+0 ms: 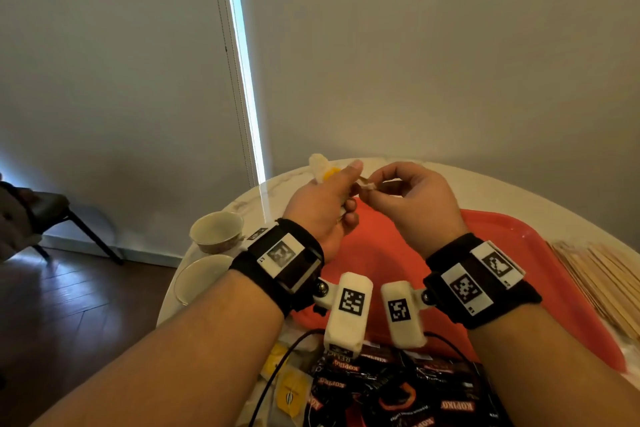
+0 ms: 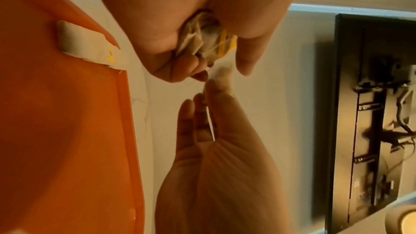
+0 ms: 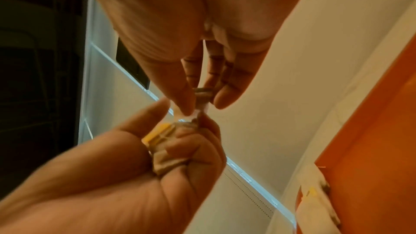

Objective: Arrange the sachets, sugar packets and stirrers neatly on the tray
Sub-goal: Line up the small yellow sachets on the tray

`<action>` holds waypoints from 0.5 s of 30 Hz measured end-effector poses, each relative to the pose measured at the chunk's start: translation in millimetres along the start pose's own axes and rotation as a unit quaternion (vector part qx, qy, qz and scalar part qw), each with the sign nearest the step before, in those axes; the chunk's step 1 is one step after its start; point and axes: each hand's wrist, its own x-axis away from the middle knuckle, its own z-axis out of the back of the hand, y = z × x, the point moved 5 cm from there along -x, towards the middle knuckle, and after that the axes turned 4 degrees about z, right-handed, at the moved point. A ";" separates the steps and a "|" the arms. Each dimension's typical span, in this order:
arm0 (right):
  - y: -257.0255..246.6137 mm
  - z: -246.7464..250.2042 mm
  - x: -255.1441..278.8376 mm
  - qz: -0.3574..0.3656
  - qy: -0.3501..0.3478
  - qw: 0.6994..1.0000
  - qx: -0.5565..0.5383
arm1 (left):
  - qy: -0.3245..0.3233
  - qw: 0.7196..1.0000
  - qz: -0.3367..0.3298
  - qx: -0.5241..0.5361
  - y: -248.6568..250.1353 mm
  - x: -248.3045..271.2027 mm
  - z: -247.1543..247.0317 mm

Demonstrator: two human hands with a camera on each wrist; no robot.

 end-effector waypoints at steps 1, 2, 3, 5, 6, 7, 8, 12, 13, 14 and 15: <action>-2.7 -0.3 0.9 0.020 -0.009 0.999 0.027 | -0.003 1.000 -0.012 -0.017 1.3 1.0 -2.2; -5.3 0.0 1.2 0.039 -0.016 0.998 0.048 | 0.004 0.999 -0.022 -0.029 2.9 1.8 -2.9; -6.1 1.3 0.7 0.051 -0.023 0.997 0.058 | 0.016 0.999 -0.027 -0.039 4.5 2.1 -2.2; -4.9 3.6 0.0 0.048 -0.039 0.998 0.030 | 0.031 0.998 -0.033 -0.048 7.5 2.2 1.1; -2.1 4.3 -0.3 0.024 -0.044 0.999 -0.013 | 0.031 0.997 -0.034 -0.056 8.7 2.5 2.5; 1.1 4.1 -0.6 -0.012 -0.045 0.997 -0.067 | 0.027 0.997 -0.035 -0.068 9.7 3.0 3.5; 5.0 3.5 -1.0 -0.050 -0.044 0.991 -0.118 | 0.018 0.996 -0.037 -0.082 10.4 4.0 3.8; 9.1 3.3 -2.1 -0.091 -0.048 0.980 -0.168 | -0.004 0.993 -0.047 -0.111 12.9 8.5 4.3; 8.1 4.0 -2.6 -0.085 -0.047 0.983 -0.157 | 0.000 0.992 -0.050 -0.115 13.9 8.6 5.8; 6.0 4.4 -3.0 -0.080 -0.046 0.985 -0.148 | 0.003 0.992 -0.051 -0.115 15.0 9.0 7.1; 3.7 4.3 -3.5 -0.078 -0.046 0.985 -0.144 | 0.006 0.993 -0.049 -0.110 15.9 9.1 8.6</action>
